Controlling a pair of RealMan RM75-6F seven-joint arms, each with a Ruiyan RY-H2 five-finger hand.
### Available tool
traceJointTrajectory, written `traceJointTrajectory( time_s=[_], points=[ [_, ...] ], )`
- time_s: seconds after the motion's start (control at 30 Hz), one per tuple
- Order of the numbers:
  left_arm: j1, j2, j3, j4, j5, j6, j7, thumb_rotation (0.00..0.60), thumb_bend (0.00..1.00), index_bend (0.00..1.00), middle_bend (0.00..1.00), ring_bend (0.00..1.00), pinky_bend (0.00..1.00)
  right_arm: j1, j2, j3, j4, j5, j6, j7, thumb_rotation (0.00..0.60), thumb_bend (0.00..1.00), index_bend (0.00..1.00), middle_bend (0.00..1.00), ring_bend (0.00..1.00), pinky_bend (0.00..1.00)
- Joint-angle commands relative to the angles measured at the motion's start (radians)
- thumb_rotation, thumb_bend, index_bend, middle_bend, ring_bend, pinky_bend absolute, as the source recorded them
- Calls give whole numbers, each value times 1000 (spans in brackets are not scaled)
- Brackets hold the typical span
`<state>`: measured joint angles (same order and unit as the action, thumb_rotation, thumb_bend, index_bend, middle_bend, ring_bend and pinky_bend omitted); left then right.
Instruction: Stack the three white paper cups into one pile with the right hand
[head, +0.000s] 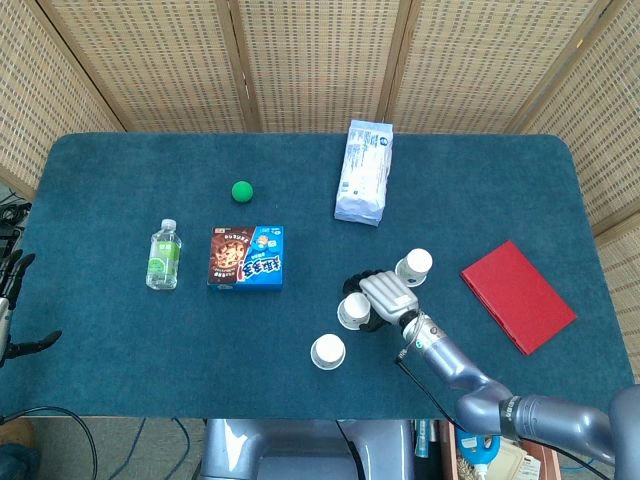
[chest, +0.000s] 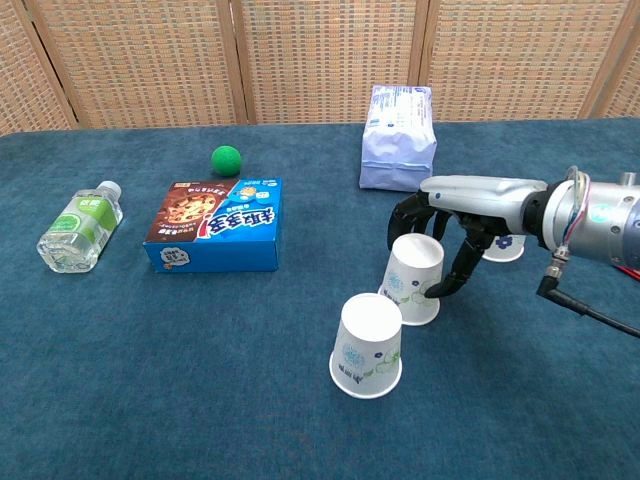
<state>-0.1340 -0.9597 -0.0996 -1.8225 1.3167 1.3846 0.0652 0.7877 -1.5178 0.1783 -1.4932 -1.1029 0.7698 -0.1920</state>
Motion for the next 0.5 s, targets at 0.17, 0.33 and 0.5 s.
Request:
traceJointTrajectory(
  time_s=[0.17, 0.33, 0.5],
  points=[
    [-2, -3, 3, -3, 1, 0, 12, 600, 137, 0, 0, 0, 0, -7, -9, 0, 16, -23, 22, 34, 600, 334, 451, 492, 358, 361],
    [1, -4, 7, -1, 8, 6, 14, 600, 138, 0, 0, 0, 0, -17, -8, 4, 13, -45, 47, 65, 600, 348, 481, 516, 369, 361],
    [1, -4, 9, -3, 11, 7, 16, 600, 138, 0, 0, 0, 0, -22, -4, 11, 8, -58, 61, 95, 600, 358, 482, 517, 369, 361]
  ],
)
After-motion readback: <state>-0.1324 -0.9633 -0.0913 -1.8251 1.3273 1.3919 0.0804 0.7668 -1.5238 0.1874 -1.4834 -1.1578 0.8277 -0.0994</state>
